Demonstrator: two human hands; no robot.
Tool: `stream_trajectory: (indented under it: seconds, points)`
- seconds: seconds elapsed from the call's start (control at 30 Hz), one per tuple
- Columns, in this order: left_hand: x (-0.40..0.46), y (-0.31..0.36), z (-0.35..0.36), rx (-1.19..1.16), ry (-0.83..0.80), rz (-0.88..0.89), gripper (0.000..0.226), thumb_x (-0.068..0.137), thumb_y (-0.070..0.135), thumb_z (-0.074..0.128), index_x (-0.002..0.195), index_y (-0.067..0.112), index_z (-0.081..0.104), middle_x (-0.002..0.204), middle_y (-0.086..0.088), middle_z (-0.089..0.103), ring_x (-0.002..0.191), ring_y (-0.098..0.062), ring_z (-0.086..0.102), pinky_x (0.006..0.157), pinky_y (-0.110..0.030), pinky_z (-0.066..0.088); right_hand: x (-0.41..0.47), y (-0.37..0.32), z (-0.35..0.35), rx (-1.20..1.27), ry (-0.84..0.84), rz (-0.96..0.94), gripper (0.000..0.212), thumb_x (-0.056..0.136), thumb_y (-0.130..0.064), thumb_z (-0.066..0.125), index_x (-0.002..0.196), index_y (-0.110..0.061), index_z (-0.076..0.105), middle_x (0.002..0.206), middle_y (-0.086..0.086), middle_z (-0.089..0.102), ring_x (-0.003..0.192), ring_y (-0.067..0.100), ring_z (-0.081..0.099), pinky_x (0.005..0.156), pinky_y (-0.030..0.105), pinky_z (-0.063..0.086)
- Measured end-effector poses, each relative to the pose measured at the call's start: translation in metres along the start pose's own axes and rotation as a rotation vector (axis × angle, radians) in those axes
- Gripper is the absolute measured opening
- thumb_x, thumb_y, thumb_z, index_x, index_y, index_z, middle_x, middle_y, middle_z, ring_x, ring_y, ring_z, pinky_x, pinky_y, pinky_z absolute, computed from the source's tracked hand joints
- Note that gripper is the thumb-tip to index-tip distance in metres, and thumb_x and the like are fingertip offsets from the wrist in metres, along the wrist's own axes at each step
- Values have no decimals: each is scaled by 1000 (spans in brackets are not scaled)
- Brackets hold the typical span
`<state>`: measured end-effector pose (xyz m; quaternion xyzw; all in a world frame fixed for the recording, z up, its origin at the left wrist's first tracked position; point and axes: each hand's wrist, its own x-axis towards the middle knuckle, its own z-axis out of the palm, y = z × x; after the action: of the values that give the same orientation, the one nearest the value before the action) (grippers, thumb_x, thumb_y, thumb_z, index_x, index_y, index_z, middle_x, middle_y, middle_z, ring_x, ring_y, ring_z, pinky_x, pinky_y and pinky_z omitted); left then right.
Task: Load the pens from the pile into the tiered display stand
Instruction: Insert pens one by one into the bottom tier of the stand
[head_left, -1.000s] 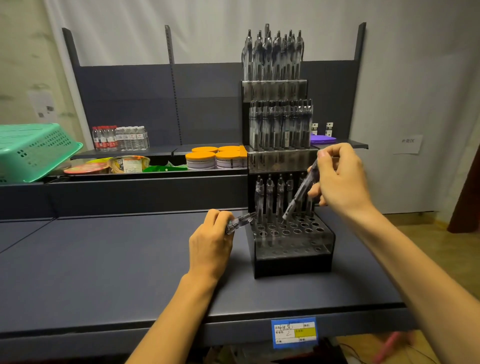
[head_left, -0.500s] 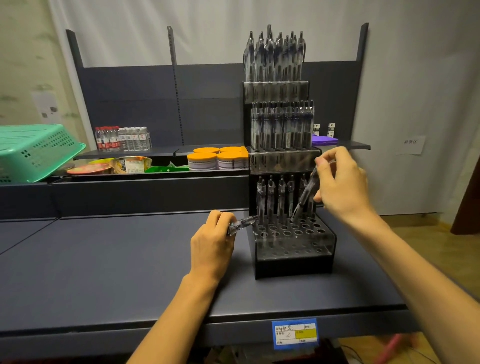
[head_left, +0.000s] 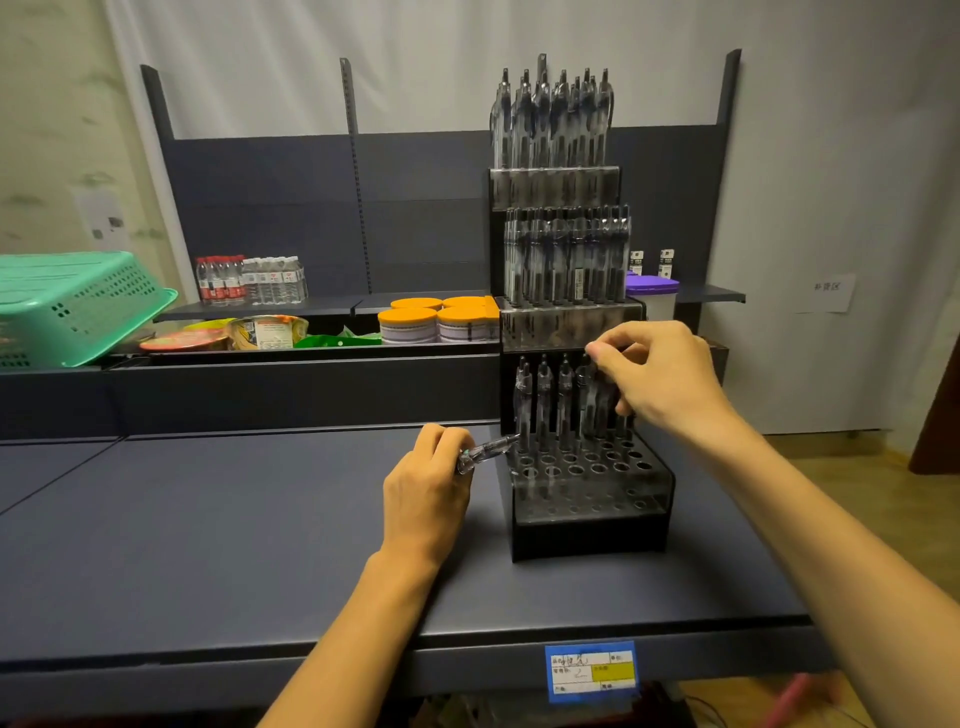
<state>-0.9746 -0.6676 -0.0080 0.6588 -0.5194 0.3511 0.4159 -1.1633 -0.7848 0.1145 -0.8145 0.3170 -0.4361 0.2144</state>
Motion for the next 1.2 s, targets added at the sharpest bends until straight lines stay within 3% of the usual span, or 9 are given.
stream_trajectory:
  seconds: [0.1,0.23,0.37,0.5,0.6,0.73,0.9,1.07,1.2]
  points:
    - [-1,-1,0,-10,4,-11,33,78,3,73,88,20,47,81,-5,56,53,-25,49,39,-36,46,-2,-1,2,-9,-127,26,12,92,-31,63,92,-23,72,70,1,70,44,11,63,56,28,54]
    - [-1,0,0,-23,4,-5,32,78,3,74,87,19,48,80,-5,55,53,-25,49,39,-35,45,-6,2,6,-44,-56,2,14,92,-34,63,94,-22,71,64,-4,67,45,11,63,69,35,57]
    - [0,0,-1,-27,5,-10,29,79,3,73,86,19,49,80,-5,55,53,-25,49,39,-36,46,-11,2,10,-32,16,-34,19,88,-34,68,101,-21,64,69,-5,64,64,13,63,70,36,56]
    - [0,1,-2,-27,16,-5,29,78,3,74,86,17,50,80,-5,55,53,-24,49,39,-36,45,-18,-6,12,-28,61,-94,12,86,-32,71,85,-22,63,66,-5,61,66,9,58,65,30,50]
    - [0,1,-2,-25,18,3,29,77,2,74,86,17,51,80,-6,55,53,-24,49,39,-34,45,-25,-16,15,-18,-104,-140,14,86,-34,71,79,-21,70,67,-8,64,58,3,58,58,21,46]
    - [0,0,-1,-33,19,10,28,79,4,73,87,17,50,80,-6,55,53,-24,49,39,-35,46,-32,-19,25,-34,-339,-180,16,87,-34,68,93,-20,73,79,-9,68,55,-11,56,56,12,42]
    - [0,-1,-1,-24,11,5,16,84,13,62,87,20,48,80,-5,55,53,-25,49,39,-37,46,-38,-19,32,-19,-400,-187,14,92,-28,64,98,-20,73,85,-6,69,54,-16,55,58,11,42]
    - [0,-1,-1,-35,-5,15,31,79,5,73,87,20,48,80,-5,56,53,-23,49,39,-37,46,-42,-22,31,39,-448,-193,14,89,-30,67,95,-20,74,77,-8,68,53,-1,60,55,14,51]
    - [-1,0,-1,-44,-18,30,24,78,3,75,85,14,54,80,-5,56,53,-21,49,39,-33,47,-42,-21,32,-8,-460,-216,9,88,-26,69,91,-19,74,76,-5,69,53,0,60,59,17,52]
